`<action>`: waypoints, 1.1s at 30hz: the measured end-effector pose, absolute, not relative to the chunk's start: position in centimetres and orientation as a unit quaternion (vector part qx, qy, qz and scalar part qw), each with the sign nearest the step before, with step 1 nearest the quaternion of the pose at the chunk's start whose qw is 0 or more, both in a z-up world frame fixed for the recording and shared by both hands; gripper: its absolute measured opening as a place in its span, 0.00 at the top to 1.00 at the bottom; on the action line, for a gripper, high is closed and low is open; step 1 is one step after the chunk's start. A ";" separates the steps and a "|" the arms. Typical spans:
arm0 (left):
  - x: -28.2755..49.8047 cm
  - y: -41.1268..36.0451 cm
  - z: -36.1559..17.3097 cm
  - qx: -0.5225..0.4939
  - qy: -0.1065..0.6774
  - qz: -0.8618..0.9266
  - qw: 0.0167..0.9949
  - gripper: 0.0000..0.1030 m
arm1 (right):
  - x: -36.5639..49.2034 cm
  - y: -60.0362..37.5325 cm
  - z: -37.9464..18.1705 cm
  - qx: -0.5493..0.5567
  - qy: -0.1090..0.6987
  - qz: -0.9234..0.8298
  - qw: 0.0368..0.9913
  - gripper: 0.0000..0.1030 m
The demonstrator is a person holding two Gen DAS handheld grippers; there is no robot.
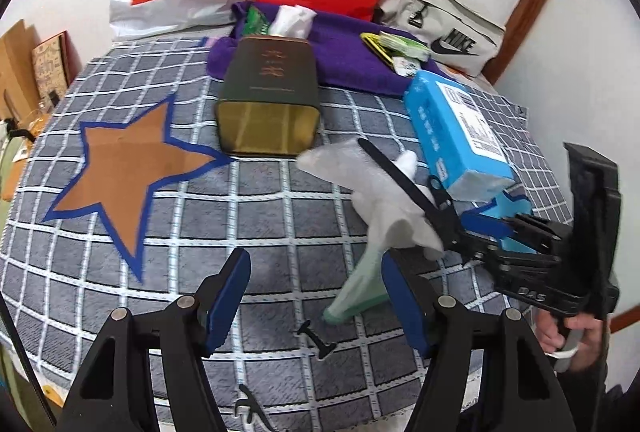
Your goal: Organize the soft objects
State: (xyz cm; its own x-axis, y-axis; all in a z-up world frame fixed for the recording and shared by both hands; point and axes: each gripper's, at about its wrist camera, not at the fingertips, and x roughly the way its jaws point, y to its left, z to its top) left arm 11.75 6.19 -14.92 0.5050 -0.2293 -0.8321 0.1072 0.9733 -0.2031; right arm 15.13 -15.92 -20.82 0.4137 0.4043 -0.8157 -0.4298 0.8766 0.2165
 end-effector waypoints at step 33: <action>9.9 6.1 -9.7 -0.049 0.410 -0.105 0.904 0.94 | 12.0 -16.8 -20.4 -0.060 0.453 0.204 0.866 0.80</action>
